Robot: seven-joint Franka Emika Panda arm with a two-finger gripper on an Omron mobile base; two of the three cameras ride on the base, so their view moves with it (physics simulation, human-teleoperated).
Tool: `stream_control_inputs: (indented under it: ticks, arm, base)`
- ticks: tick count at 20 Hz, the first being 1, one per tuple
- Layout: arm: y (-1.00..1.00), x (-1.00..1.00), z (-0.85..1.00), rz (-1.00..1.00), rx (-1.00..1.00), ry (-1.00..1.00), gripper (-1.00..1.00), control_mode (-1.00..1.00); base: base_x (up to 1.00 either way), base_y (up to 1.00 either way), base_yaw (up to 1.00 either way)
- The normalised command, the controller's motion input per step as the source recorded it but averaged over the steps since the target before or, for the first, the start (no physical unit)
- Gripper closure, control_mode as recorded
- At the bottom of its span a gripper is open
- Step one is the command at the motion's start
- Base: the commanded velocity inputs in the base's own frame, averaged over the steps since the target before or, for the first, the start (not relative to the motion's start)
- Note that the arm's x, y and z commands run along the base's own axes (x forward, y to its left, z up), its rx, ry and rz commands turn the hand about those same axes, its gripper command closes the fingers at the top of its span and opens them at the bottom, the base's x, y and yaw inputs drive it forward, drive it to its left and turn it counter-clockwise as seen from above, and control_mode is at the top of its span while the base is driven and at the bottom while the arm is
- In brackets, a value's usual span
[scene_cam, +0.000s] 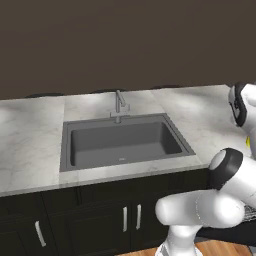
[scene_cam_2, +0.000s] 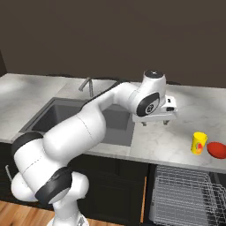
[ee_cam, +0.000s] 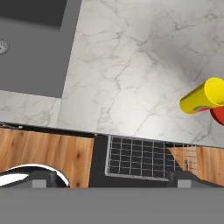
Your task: Pick up the cup and bowl from the counter, place them in the dishwasher, and close the dishwasher door.
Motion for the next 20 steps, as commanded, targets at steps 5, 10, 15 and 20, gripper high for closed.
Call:
stream_control_inputs:
  ticks: [5, 10, 15, 20]
  arm:
    - [-0.37, 0.01, -0.2, 0.0, 0.0, 0.0, -1.0, -1.0]
    - [-0.31, 0.04, -0.23, 0.0, 0.0, 0.0, -1.0, -1.0]
    - [-0.27, 0.12, -0.18, 0.0, 0.0, 0.0, -1.0, -1.0]
    - [-0.26, 0.22, -0.15, 0.0, 0.0, 0.0, -1.0, -1.0]
  base:
    - [0.0, 0.0, 0.0]
    - [0.0, 0.0, 0.0]
    - [0.0, 0.0, 0.0]
    - [0.0, 0.0, 0.0]
